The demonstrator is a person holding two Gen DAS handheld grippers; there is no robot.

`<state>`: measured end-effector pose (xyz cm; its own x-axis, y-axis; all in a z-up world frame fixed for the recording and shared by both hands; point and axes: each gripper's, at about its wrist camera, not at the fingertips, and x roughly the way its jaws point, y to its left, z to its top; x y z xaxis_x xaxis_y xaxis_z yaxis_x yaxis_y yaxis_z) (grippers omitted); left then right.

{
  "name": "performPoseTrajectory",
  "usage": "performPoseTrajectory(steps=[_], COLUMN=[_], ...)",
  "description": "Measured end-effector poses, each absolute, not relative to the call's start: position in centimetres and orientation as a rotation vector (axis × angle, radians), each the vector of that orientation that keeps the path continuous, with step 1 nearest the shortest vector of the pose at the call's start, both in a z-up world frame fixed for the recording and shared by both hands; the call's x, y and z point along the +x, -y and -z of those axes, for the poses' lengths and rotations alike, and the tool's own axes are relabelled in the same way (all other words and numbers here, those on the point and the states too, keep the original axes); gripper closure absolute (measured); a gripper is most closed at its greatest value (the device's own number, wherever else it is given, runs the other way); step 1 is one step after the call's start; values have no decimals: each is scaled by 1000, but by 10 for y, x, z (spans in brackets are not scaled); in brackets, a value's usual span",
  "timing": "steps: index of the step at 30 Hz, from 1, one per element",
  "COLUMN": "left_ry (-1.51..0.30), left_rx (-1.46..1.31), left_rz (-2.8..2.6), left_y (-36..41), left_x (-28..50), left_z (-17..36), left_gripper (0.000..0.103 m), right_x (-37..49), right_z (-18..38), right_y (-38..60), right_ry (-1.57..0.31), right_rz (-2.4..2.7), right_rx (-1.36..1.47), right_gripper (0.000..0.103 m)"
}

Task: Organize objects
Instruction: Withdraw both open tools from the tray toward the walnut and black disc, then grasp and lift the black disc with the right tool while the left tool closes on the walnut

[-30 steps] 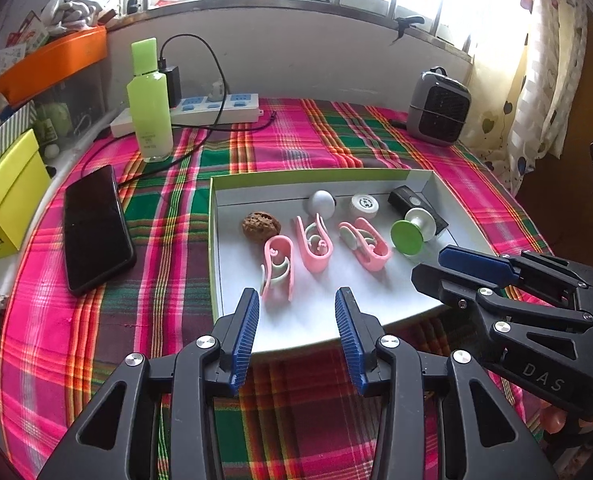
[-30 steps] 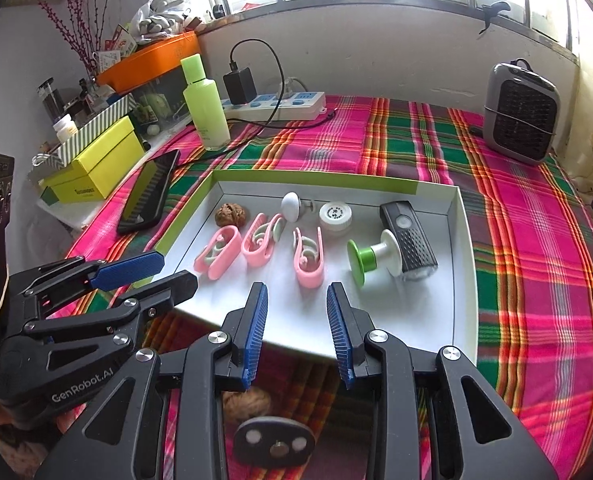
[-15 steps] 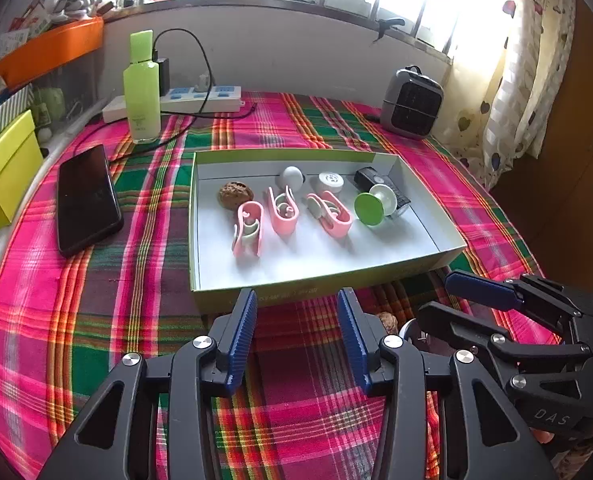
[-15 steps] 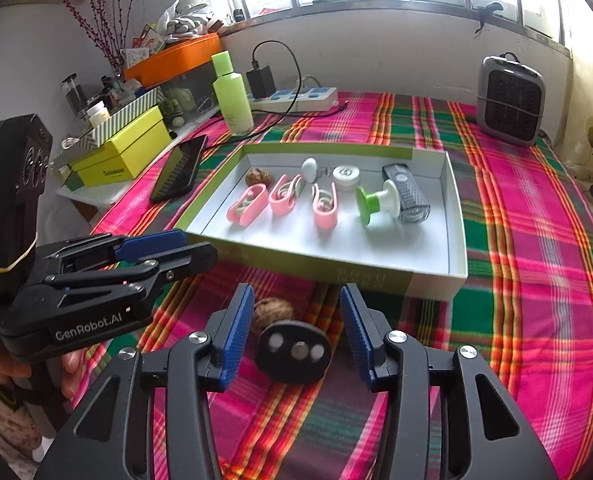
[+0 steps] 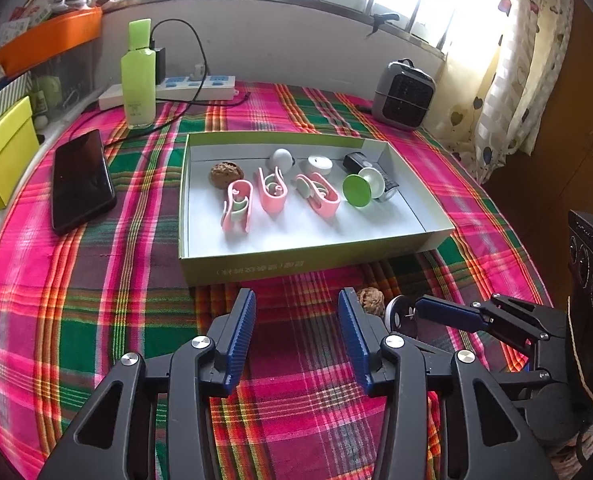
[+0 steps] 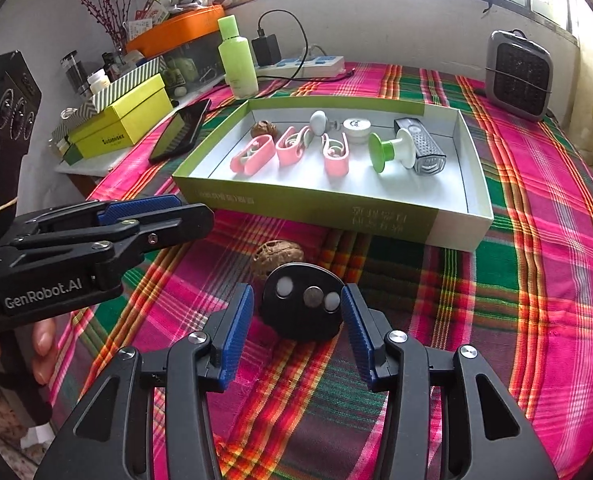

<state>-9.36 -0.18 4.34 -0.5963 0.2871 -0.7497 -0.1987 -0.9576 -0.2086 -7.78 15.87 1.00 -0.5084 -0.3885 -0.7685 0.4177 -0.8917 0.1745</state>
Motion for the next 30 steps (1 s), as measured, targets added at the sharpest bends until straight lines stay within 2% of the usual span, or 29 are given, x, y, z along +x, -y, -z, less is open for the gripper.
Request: performPoseTrajectory(steps=[11, 13, 20, 25, 30], left_ry=[154, 152, 143, 128, 123], left_rx=[-1255, -1258, -1267, -1273, -1276], left_rz=[-2553, -2544, -2516, -2495, -2466], left_y=[-4, -6, -14, -21, -30], left_x=[-95, -95, -97, -99, -100], left_z=[-39, -38, -34, -31, -27], left_gripper=[61, 61, 61, 61, 56], right_x=[-74, -73, -72, -72, -72], right_z=[-4, -5, -8, -11, -10], right_y=[-159, -160, -166, -175, -184], right_ry=[-122, -131, -145, -143, -128], right_rz=[2416, 2424, 2454, 2486, 2499], right_rx=[1199, 1193, 1173, 1165, 1170], right_gripper=[56, 62, 71, 84, 86])
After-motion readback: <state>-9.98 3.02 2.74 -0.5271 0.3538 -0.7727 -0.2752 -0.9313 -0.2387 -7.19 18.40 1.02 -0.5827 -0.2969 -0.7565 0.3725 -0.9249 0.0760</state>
